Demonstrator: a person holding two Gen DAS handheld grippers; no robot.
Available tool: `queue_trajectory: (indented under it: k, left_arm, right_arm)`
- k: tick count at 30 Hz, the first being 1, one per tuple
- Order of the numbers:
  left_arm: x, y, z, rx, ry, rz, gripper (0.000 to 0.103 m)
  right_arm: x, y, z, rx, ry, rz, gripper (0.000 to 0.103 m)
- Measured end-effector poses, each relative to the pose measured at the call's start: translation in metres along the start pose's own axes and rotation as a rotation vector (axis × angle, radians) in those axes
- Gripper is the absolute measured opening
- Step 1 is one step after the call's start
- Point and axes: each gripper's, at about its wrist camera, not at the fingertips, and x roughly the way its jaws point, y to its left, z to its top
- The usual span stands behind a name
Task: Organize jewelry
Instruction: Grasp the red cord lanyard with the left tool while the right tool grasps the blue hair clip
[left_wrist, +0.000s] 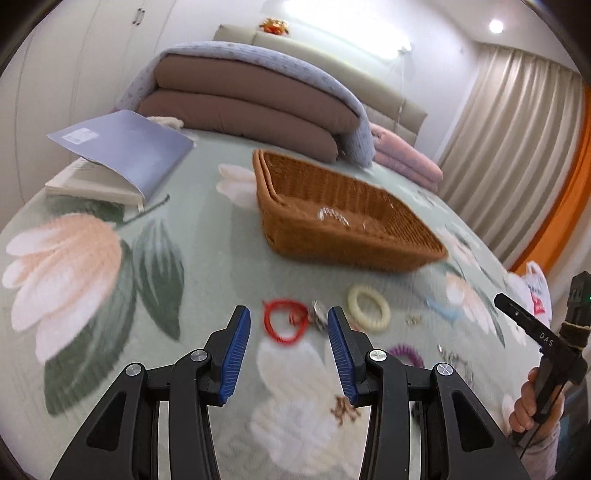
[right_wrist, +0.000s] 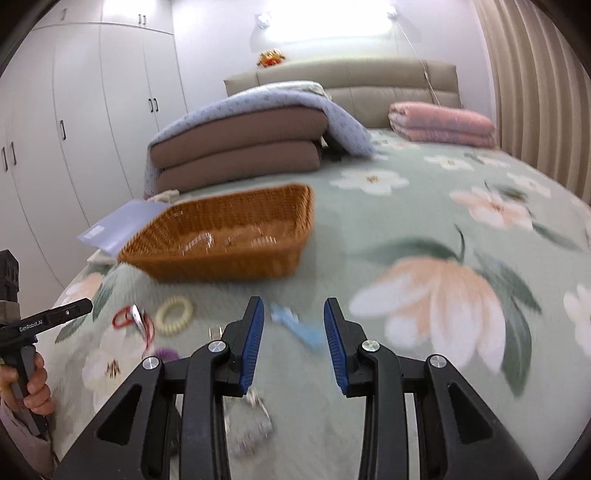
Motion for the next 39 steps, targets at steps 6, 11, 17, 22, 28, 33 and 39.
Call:
queue_trajectory:
  k: [6, 11, 17, 22, 28, 33, 39]
  left_arm:
    - [0.008, 0.006, -0.004, 0.012, -0.025, 0.051, 0.045]
    - [0.031, 0.012, -0.005, -0.010, 0.072, 0.077, 0.045]
    - [0.047, 0.008, 0.001, 0.005, 0.109, 0.075, 0.045]
    - [0.055, 0.004, 0.004, 0.029, 0.120, 0.101, 0.045]
    - [0.062, 0.005, 0.009, 0.027, 0.122, 0.109, 0.045]
    - [0.066, 0.000, 0.008, 0.056, 0.133, 0.142, 0.042]
    - [0.067, -0.006, 0.005, 0.088, 0.130, 0.180, 0.019]
  right_arm:
    - [0.006, -0.021, -0.015, 0.047, 0.037, -0.024, 0.036]
    - [0.028, -0.020, -0.008, 0.016, 0.110, -0.004, 0.036]
    - [0.055, -0.014, -0.002, -0.046, 0.201, 0.040, 0.036]
    - [0.072, -0.020, 0.003, -0.076, 0.245, 0.047, 0.036]
    - [0.092, -0.016, 0.007, -0.097, 0.296, 0.087, 0.041]
    - [0.097, 0.006, -0.002, -0.215, 0.308, 0.039, 0.040]
    - [0.096, 0.014, -0.007, -0.252, 0.296, 0.031, 0.020]
